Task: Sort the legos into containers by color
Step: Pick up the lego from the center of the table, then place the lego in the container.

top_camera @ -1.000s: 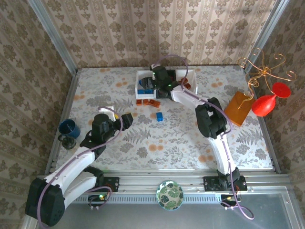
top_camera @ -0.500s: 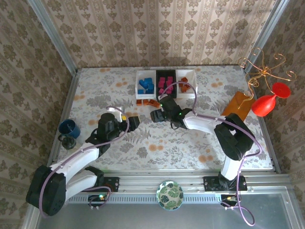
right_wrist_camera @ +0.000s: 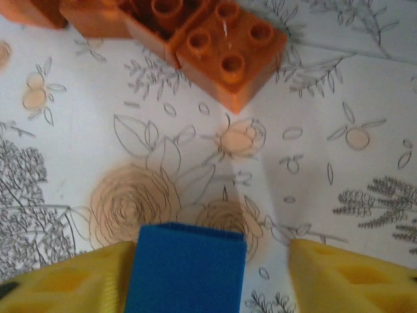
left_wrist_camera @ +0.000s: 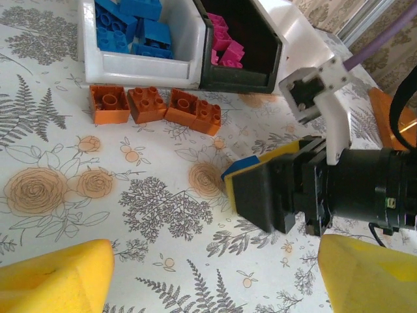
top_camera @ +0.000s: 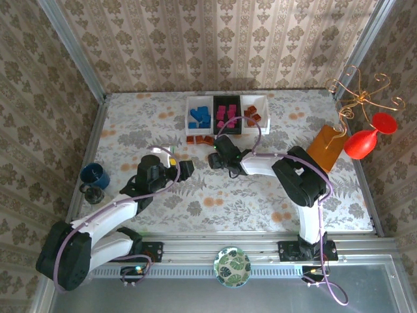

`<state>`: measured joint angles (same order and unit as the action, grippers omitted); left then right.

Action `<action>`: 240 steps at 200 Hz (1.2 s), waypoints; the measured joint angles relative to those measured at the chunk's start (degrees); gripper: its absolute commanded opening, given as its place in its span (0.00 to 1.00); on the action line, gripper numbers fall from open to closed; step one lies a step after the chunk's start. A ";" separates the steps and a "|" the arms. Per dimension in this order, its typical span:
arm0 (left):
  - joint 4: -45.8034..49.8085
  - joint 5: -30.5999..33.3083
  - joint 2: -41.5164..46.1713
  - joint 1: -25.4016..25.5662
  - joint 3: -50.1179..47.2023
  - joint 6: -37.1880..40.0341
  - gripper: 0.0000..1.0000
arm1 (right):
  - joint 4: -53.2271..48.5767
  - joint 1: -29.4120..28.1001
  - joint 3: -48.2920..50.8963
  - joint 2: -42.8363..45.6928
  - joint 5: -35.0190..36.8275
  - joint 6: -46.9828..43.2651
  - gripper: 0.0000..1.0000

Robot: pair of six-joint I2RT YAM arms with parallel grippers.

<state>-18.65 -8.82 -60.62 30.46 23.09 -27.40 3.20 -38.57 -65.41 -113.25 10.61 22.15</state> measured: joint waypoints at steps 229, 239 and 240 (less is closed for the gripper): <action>4.42 4.52 6.10 -1.31 -1.16 0.15 0.84 | -8.90 7.80 -47.17 -20.85 -5.25 -1.60 0.65; 4.66 4.55 5.99 -1.31 -1.14 0.15 0.84 | -9.14 7.93 -46.80 -20.26 -5.99 -2.08 0.68; 4.68 4.55 5.95 -1.31 -1.11 0.15 0.84 | -9.14 7.93 -46.66 -20.13 -6.03 -2.03 0.68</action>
<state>-13.98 -4.27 -54.68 29.15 21.98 -27.24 -5.93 -30.63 -112.07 -133.38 4.58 20.12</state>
